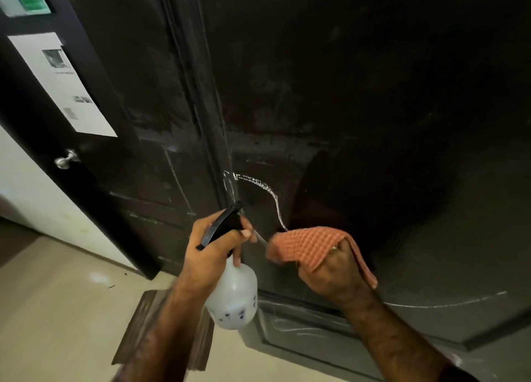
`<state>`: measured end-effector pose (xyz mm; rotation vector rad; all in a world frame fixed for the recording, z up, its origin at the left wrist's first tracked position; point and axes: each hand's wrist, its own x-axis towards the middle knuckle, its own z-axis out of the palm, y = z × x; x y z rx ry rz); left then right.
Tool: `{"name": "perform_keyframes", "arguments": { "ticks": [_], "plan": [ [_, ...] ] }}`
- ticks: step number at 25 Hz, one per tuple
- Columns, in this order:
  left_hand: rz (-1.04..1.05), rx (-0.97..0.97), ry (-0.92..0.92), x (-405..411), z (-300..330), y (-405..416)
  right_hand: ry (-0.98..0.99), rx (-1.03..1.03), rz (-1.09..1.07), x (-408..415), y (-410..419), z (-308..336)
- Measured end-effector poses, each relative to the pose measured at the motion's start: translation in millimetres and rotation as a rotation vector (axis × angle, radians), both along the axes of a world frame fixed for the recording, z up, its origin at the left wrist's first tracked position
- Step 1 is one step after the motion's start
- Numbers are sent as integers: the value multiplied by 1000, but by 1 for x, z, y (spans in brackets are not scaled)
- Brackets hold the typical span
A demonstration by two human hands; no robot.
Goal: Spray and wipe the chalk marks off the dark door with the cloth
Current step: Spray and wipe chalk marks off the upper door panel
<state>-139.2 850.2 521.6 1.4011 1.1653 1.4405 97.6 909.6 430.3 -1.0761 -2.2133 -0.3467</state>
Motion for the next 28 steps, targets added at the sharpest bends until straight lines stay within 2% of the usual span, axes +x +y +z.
{"name": "perform_keyframes", "arguments": {
  "ticks": [2,4,5,6,7,8,10,11,12,14,16,18,19,20,22,23,24,25,27,28],
  "plan": [
    [-5,-11,11,-15,1,2,85,206,-10,-1,8,29],
    [5,-31,3,-31,-1,7,220,497,-96,-15,10,105],
    [-3,-30,-7,-36,-1,11,330,565,-160,-24,14,129],
    [-19,-19,-16,-41,-1,15,409,582,-212,-37,17,141],
    [-50,-6,-23,-46,-1,21,393,597,-249,-48,21,134],
    [-77,7,-30,-50,-1,25,253,542,-226,-56,17,106],
    [-123,13,-55,-61,-1,32,-25,195,-9,-65,6,34],
    [-142,16,-62,-69,-1,35,-95,37,53,-62,3,9],
    [-156,19,-57,-80,0,38,-85,3,49,-62,3,7],
    [-177,22,-32,-99,6,43,19,208,-15,-77,11,31],
    [-197,43,-21,-114,11,48,105,502,-189,-100,20,86],
    [-233,57,-40,-128,11,50,329,595,-307,-126,27,112],
    [-257,58,-46,-134,9,50,364,593,-341,-136,31,111],
    [-282,53,-54,-140,6,51,278,537,-340,-139,27,87],
    [-323,29,-81,-151,-2,48,29,296,-251,-141,12,29],
    [-331,31,-96,-156,-4,47,-26,203,-210,-138,4,11],
    [-330,33,-110,-162,-4,48,-46,218,-227,-136,6,11],
    [-330,29,-117,-168,-4,49,-32,345,-244,-136,16,24],
    [-336,34,-95,-178,-3,53,40,592,-346,-142,31,82],
    [-335,47,-80,-180,-2,55,124,643,-370,-145,35,113]
  ]
}}
